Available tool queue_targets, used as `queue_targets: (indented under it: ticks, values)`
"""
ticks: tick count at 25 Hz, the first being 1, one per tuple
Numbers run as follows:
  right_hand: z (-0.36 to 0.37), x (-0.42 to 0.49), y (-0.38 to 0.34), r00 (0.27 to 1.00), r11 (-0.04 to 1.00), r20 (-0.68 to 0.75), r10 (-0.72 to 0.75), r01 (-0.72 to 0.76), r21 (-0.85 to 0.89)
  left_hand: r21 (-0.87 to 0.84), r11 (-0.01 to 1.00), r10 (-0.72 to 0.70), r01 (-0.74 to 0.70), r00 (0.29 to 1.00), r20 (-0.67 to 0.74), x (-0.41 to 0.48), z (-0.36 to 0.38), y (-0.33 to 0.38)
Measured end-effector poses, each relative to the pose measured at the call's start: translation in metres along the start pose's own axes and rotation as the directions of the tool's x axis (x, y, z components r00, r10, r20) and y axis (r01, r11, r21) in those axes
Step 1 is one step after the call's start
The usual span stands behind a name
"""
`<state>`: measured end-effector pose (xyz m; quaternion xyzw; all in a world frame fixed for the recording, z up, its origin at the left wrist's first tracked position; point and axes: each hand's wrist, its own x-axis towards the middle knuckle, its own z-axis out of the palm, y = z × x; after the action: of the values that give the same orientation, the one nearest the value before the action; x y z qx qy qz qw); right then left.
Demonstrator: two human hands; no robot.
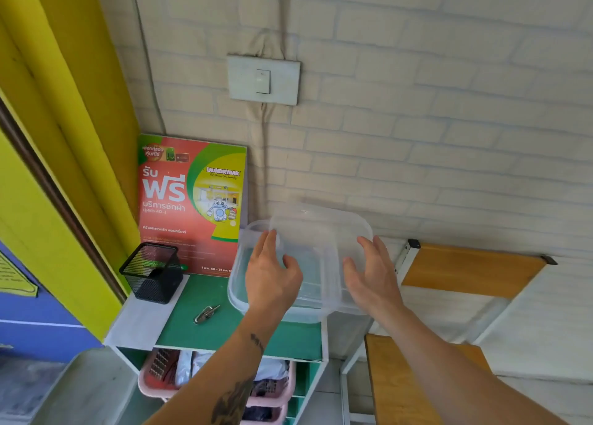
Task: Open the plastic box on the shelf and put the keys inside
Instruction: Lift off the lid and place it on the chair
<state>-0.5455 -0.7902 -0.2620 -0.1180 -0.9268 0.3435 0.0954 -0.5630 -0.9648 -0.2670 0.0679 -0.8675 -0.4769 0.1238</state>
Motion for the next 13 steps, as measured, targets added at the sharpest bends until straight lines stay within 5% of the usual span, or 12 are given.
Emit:
queue_targets:
  ticks: [8,13]
  values:
    - [-0.098,-0.034,0.117,0.994,0.999,-0.105,0.043,-0.044,-0.006,0.068,0.987,0.139,-0.147,0.983,0.118,-0.093,0.102,0.064]
    - [-0.144,-0.067,0.217,0.991,0.993,-0.088,0.102,-0.107,-0.049,0.22,0.959,0.109,-0.181,0.946,0.304,-0.17,0.178,0.089]
